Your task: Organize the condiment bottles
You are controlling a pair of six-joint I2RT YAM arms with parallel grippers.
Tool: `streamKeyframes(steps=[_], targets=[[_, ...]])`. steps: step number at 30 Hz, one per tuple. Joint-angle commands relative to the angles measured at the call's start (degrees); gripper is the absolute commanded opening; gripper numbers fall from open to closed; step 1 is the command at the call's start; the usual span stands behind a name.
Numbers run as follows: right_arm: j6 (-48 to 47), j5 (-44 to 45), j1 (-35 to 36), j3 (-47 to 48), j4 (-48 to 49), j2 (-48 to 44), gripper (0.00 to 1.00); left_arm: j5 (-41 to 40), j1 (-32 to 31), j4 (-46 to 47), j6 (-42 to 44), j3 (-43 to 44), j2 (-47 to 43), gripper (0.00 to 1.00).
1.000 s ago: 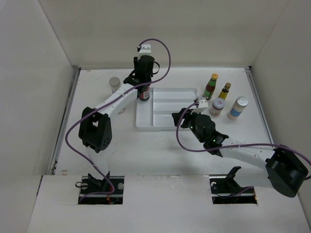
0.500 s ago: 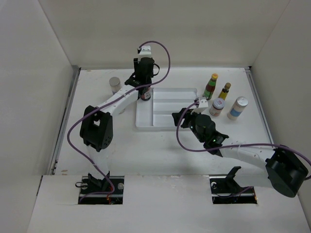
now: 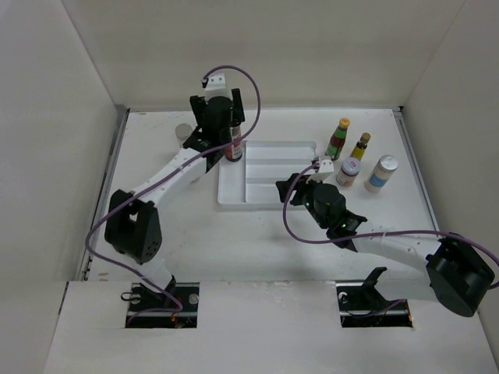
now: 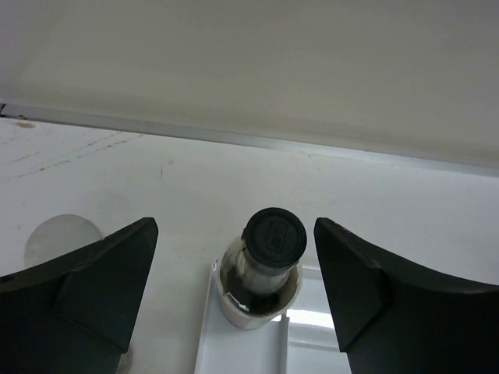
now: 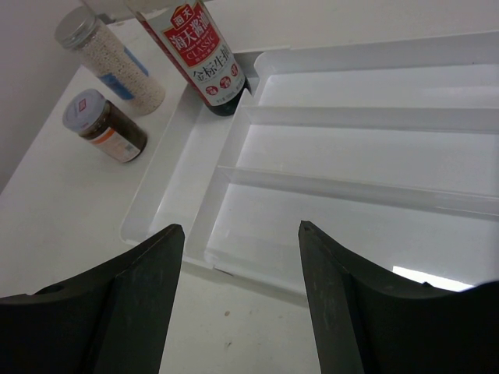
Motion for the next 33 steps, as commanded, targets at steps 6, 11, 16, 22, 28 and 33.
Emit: streamKeyframes(steps=[6,11,16,22,28,33], targets=[[0.72,-0.47,-0.35,0.02,4.10,-0.92,0.68,-4.11,4.24,-0.37,-10.76,-15.33,-21.05,0.83],[0.72,-0.47,-0.26,0.20,4.10,-0.30,0.68,0.46,12.41,-5.99,-15.78,-17.99,-18.79,0.83],[0.72,-0.47,-0.26,0.37,4.10,0.14,0.69,2.40,15.32,-7.76,-15.61,-14.48,-10.70,0.82],[0.54,-0.47,-0.26,0.81,4.10,1.10,0.75,3.98,16.91,-9.07,-15.08,-8.68,-4.10,0.82],[0.28,-0.47,-0.17,1.08,4.10,1.46,0.78,3.46,17.96,-10.83,-13.77,-2.09,1.43,0.82],[0.28,-0.47,-0.17,1.08,3.75,1.20,0.78,4.33,18.23,-13.47,-12.53,3.19,6.27,0.80]])
